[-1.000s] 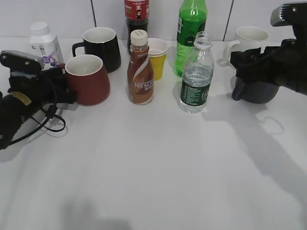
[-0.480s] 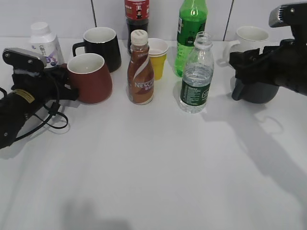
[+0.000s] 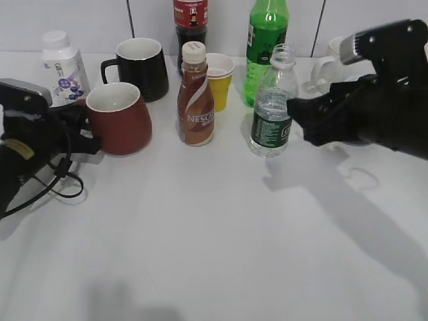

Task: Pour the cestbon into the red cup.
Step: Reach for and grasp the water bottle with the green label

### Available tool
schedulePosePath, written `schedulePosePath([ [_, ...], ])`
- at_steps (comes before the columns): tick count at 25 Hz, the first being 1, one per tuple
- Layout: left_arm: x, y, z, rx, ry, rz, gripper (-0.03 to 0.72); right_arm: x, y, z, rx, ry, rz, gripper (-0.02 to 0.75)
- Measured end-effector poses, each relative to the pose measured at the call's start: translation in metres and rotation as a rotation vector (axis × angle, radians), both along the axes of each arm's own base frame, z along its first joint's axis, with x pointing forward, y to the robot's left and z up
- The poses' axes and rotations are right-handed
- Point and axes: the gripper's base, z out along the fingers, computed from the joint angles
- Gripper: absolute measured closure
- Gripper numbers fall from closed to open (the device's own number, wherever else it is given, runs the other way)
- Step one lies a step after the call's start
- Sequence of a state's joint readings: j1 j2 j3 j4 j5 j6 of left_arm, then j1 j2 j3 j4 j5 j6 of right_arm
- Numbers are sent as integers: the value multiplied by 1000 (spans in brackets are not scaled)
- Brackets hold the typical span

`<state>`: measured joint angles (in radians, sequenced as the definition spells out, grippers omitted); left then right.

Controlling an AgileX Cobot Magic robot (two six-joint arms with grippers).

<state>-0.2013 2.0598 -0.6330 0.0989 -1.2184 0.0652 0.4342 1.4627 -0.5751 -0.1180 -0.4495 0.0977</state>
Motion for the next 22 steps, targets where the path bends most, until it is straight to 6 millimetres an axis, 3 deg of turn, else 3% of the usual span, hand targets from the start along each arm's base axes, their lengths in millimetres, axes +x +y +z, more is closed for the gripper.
schedulePosePath([
  [6, -16, 3, 12, 18, 29, 0, 645, 6, 6, -16, 21, -27, 24, 150],
  [14, -22, 4, 32, 12, -25, -11, 645, 27, 19, -59, 59, -52, 46, 150],
  [22, -31, 5, 41, 11, -41, -15, 645, 56, 32, -64, 68, -89, 40, 150],
])
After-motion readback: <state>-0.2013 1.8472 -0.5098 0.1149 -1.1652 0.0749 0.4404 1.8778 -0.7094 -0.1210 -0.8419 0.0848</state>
